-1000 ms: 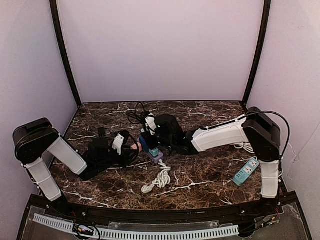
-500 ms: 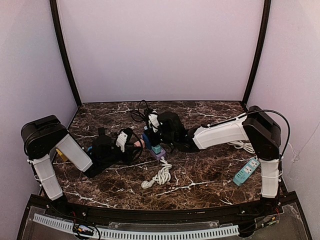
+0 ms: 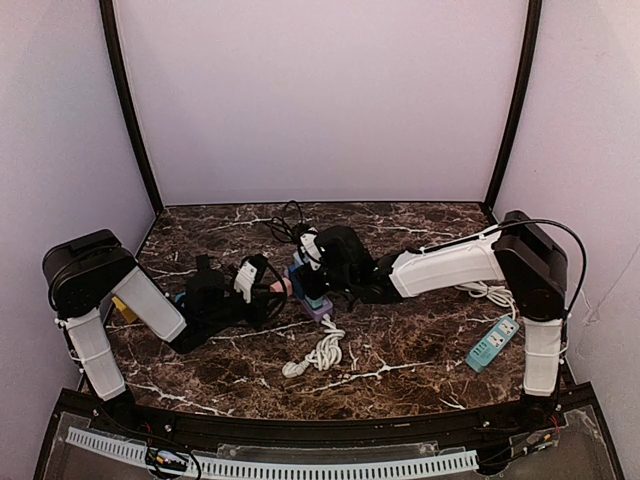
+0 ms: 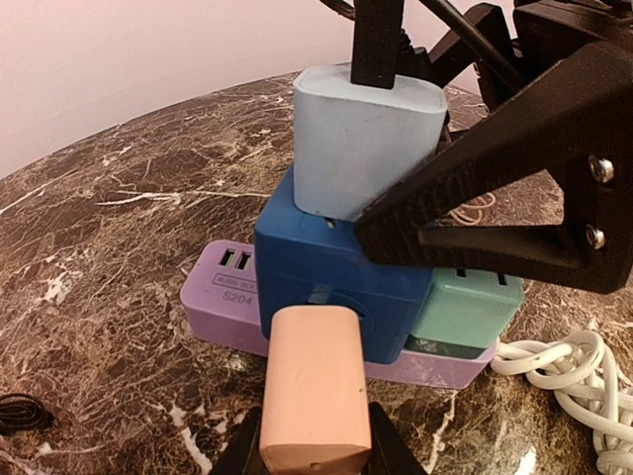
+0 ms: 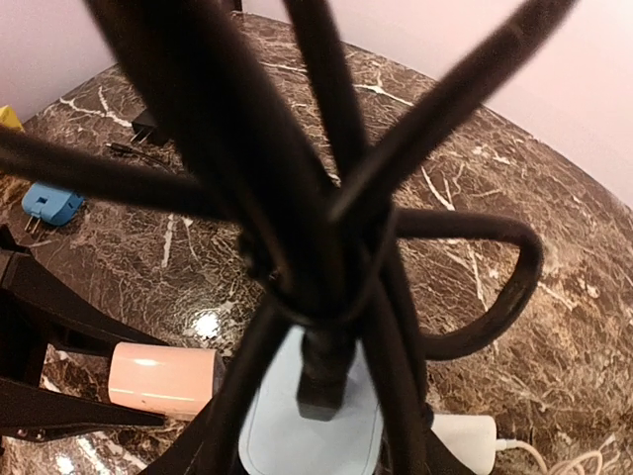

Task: Insert the plug
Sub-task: Insert the plug into the socket.

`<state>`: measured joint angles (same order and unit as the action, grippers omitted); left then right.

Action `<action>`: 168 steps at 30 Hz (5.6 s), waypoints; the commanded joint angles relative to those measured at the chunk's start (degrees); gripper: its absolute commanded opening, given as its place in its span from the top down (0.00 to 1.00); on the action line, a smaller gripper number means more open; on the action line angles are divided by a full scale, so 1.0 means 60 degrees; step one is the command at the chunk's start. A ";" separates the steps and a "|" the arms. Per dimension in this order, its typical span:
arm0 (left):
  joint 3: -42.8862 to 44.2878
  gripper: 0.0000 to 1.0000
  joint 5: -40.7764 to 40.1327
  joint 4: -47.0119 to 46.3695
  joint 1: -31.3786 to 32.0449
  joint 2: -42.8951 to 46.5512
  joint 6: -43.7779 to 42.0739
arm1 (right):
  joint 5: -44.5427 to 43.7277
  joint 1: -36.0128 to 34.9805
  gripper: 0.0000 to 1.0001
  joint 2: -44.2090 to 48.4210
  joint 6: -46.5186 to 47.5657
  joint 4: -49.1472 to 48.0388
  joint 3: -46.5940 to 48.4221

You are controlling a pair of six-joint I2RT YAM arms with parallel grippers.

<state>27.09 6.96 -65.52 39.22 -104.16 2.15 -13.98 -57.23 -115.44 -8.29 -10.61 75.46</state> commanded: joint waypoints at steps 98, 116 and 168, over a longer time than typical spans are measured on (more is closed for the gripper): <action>0.0910 0.99 -0.0029 0.1748 0.0201 0.0035 -0.0865 | 0.2366 -0.0372 0.46 0.0673 -0.0070 0.2823 0.0719; 0.0845 0.99 0.0127 0.1788 0.0245 0.0003 -0.0886 | 0.1692 -0.0277 0.26 0.1167 -0.0155 0.2505 0.0435; 0.1261 0.99 0.1279 0.1349 0.0223 -0.0429 -0.1351 | 0.9678 0.3139 0.97 -0.1207 1.1887 0.4977 0.1883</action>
<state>32.67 11.44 -57.76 40.60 -105.01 -5.39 42.11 -32.32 -123.11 60.49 20.62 86.37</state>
